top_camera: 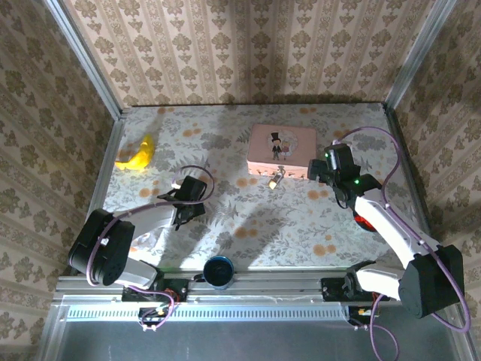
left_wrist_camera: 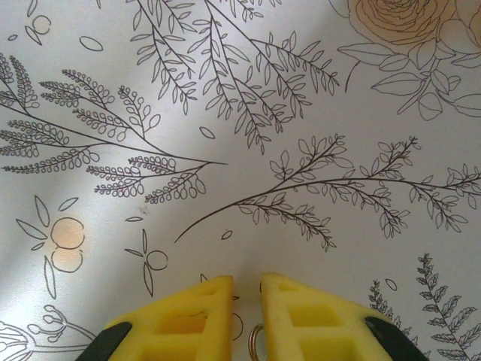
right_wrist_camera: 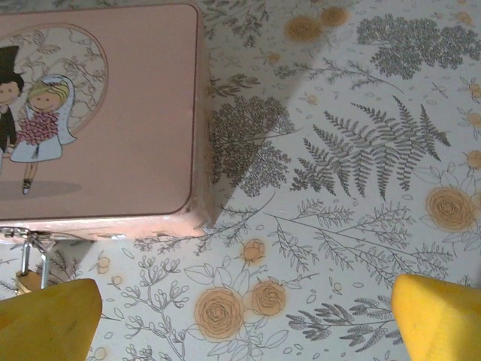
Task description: Unlock the padlock with the key
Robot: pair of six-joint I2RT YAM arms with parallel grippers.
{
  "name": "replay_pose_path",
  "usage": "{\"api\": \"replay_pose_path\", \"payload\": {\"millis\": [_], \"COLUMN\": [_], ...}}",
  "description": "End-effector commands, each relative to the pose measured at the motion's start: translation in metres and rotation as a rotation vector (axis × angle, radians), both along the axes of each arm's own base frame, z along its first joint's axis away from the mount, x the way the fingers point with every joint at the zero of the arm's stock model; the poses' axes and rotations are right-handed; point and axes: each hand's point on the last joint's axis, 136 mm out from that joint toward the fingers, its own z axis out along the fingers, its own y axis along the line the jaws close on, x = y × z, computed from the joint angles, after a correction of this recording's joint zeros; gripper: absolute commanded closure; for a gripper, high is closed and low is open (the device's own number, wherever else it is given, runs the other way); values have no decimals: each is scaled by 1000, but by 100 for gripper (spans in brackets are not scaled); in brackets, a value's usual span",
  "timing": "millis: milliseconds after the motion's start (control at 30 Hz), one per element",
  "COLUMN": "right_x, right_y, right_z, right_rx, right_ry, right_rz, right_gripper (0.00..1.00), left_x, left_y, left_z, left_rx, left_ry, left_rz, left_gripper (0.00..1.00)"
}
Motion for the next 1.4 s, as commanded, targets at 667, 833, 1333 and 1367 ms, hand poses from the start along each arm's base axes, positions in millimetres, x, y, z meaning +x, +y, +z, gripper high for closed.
{"api": "replay_pose_path", "payload": {"millis": [667, 833, 1333, 1367], "right_x": [5, 4, 4, 4], "right_y": [10, 10, 12, 13], "right_z": [15, 15, 19, 20], "right_rx": [13, 13, 22, 23], "right_ry": [-36, -33, -46, -46], "right_rz": [22, 18, 23, 24], "right_gripper": [0, 0, 0, 0], "left_x": [-5, -8, -12, -12], "left_y": [-28, -26, -22, -22], "left_z": [2, 3, 8, 9], "left_rx": [-110, -99, -70, -70], "left_ry": [25, 33, 37, 32], "left_rz": [-2, -3, -19, -17], "left_gripper": [78, 79, 96, 98]}}
